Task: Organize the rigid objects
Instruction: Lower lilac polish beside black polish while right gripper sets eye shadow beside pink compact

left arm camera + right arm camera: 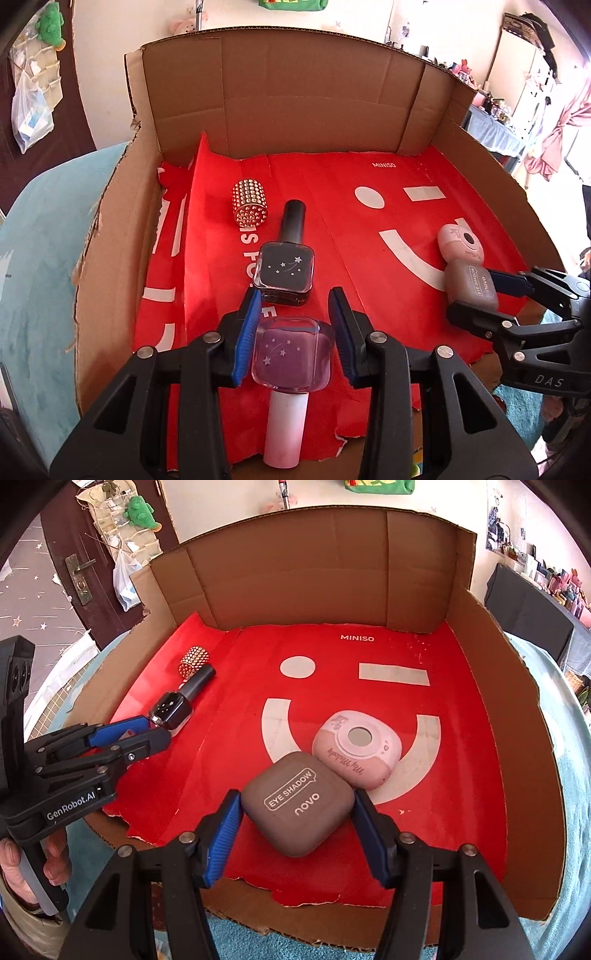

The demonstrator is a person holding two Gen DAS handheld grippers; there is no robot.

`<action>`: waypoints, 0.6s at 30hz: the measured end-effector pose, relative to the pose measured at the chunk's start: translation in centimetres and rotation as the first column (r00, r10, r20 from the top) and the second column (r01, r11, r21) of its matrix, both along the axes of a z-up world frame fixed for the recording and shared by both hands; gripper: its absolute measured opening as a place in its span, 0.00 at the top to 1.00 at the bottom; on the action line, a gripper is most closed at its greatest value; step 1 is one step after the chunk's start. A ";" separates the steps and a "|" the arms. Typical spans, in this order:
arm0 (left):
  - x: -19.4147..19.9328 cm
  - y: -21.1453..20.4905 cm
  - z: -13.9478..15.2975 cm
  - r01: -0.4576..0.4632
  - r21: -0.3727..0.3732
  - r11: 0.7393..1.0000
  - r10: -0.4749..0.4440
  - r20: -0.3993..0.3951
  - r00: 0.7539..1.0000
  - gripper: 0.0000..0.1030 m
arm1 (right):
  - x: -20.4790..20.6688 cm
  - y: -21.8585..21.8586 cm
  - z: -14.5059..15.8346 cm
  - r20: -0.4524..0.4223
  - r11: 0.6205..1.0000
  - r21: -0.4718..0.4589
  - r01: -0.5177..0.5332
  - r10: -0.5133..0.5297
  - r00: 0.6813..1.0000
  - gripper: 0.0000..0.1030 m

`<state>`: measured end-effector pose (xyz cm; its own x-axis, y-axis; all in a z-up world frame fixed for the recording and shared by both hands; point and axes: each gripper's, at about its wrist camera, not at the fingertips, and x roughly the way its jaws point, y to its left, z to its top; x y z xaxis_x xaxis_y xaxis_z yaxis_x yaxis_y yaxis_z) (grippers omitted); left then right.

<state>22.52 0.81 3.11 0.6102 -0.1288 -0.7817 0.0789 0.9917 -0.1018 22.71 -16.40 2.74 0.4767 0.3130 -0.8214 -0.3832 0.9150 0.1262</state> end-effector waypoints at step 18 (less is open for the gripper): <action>0.9 -0.6 -0.9 -0.025 0.082 0.996 0.025 -0.002 1.000 0.65 | 0.8 0.8 -0.6 0.031 0.994 -0.101 0.037 -0.034 0.999 0.39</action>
<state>23.42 0.16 2.19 0.6104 -0.0487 -0.7906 0.0539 0.9983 -0.0199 23.54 -15.60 2.18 0.5107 0.2111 -0.8335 -0.3523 0.9356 0.0211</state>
